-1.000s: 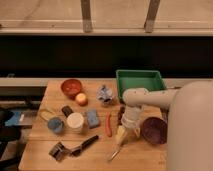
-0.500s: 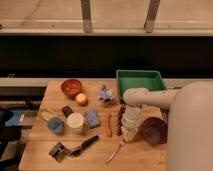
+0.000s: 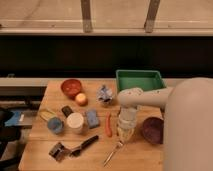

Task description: Place fork in plastic cup

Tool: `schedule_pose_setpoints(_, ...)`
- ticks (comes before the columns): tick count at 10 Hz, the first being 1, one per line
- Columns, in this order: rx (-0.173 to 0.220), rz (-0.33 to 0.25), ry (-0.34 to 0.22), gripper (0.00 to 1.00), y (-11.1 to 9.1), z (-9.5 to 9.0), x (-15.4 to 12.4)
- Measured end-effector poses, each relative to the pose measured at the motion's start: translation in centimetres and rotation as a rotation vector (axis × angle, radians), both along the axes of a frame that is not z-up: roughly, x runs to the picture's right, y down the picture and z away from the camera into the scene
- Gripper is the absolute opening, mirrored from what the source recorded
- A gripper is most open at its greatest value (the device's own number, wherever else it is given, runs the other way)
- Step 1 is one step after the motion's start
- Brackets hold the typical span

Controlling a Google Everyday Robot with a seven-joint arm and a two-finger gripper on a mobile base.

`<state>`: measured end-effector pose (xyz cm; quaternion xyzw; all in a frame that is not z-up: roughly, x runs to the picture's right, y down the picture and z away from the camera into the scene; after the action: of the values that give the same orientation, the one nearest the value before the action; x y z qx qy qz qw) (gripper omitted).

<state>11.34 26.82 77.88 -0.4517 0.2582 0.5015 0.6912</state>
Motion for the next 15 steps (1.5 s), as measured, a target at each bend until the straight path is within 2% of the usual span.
schedule_pose_setpoints(2, 0.049, 0.009, 0.012, 0.00, -1.2, -0.9, 0.6)
schedule_pose_setpoints(5, 0.157, 0.071, -0.020, 0.00, -3.6, -2.5, 1.2)
schedule_pose_setpoints(8, 0.216, 0.088, -0.037, 0.00, -5.3, -3.2, 1.3)
schedule_pose_setpoints(10, 0.264, 0.083, -0.024, 0.00, -7.3, -4.2, 2.1)
schedule_pose_setpoints(12, 0.322, 0.065, -0.005, 0.00, -10.7, -5.1, 2.8)
schedule_pose_setpoints(15, 0.412, 0.015, 0.027, 0.00, -17.1, -6.2, 3.7)
